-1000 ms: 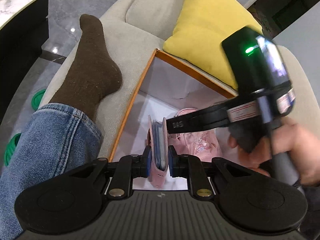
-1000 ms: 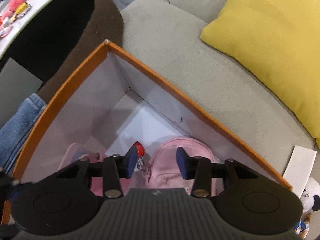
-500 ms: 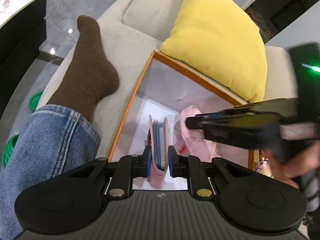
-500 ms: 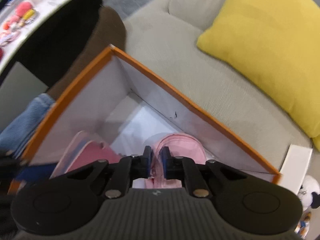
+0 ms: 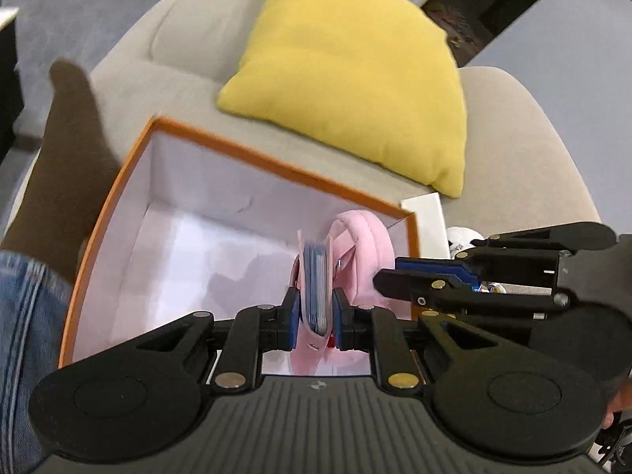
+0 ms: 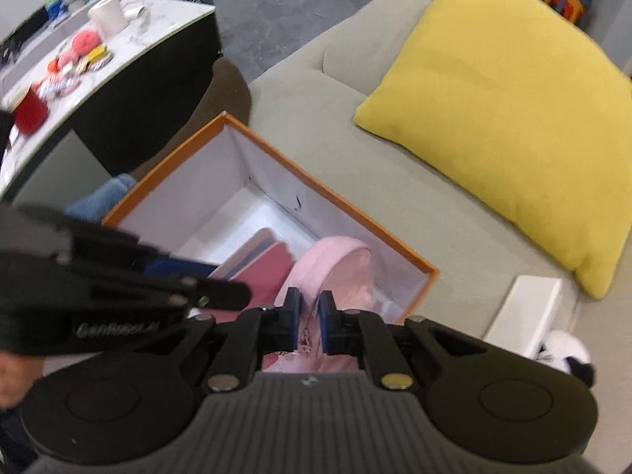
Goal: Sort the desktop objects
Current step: 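Lower the pink pouch into the shoebox with the right tool while the left tool lowers the card holder, then open the left tool to release the card holder while the right tool releases the pouch, then grasp the small dark red box on the sofa with the right tool, then grasp the black square case with the left tool while the right tool holds the red box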
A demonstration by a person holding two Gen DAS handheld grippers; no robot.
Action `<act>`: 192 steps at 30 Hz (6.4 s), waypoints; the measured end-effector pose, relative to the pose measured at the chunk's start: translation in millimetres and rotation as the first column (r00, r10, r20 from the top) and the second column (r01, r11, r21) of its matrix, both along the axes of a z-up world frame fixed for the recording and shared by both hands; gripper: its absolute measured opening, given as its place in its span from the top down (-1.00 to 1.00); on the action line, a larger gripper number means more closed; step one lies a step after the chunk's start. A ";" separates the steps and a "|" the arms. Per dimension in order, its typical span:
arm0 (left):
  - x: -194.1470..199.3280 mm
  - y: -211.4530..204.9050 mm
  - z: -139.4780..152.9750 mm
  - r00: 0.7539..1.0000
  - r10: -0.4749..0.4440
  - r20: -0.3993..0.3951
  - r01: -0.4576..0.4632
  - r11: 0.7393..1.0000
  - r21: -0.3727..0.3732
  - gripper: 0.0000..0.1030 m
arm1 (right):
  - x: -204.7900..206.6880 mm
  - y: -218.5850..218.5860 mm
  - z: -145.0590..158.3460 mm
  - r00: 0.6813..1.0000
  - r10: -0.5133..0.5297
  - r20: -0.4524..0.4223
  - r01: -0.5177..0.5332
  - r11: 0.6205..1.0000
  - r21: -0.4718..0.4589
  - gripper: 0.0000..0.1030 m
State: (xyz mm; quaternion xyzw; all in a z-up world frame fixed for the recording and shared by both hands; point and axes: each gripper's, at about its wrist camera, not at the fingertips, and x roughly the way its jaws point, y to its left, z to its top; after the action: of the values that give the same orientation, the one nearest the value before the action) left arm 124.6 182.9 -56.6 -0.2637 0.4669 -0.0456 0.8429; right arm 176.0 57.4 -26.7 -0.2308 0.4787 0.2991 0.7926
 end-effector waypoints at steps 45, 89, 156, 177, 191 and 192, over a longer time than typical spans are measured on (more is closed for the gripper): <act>3.7 -16.1 -6.5 0.986 -0.037 0.161 0.022 0.995 0.097 0.63 | 46.9 -34.5 -19.5 0.928 -0.278 -0.249 0.345 0.892 0.291 0.66; 12.9 -32.7 -19.8 0.968 -0.166 0.190 0.143 0.981 0.129 0.84 | 35.1 -61.2 -25.1 0.897 -0.382 -0.223 0.437 0.842 0.316 0.57; -65.2 -226.7 -29.1 0.952 -0.265 -0.155 0.298 0.919 0.257 -0.02 | -43.5 -191.2 -164.1 0.805 -0.562 -0.188 0.419 0.764 -0.490 -0.46; -65.0 -215.5 -30.1 0.962 -0.206 -0.177 0.247 0.935 0.253 -0.07 | -44.8 -267.6 -86.6 0.724 -0.655 -0.218 0.629 0.756 -0.181 0.45; -49.5 -220.7 -71.5 0.947 -0.156 -0.282 0.216 0.956 0.197 -0.30 | -45.2 -290.7 -68.7 0.752 -0.625 -0.209 0.598 0.780 -0.185 0.49; -49.0 -219.1 -73.9 0.947 -0.151 -0.282 0.206 0.962 0.179 -0.36 | -46.5 -290.9 -70.7 0.753 -0.619 -0.224 0.592 0.785 -0.182 0.48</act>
State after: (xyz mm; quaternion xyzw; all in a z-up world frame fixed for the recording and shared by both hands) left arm 75.5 -36.2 -130.5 -0.1351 0.6001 -0.0376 0.7876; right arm 129.5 -233.4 -97.4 -0.0593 0.6456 0.0306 0.7607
